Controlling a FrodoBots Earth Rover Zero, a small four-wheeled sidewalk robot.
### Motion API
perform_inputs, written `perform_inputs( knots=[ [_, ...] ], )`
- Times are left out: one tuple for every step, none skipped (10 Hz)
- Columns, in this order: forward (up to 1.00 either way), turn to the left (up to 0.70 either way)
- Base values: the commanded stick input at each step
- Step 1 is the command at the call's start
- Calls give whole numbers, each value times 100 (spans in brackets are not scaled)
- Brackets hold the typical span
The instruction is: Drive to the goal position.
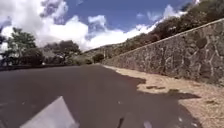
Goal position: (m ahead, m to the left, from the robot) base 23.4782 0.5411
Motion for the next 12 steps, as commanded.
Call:
perform_inputs(
  knots=[
    [45, 0],
    [45, 0],
    [45, 0],
    [45, 0],
    [45, 0],
    [45, 0],
    [45, 0],
    [45, 0],
    [45, 0],
    [45, 0],
    [45, 0],
    [45, 0]
  ],
)
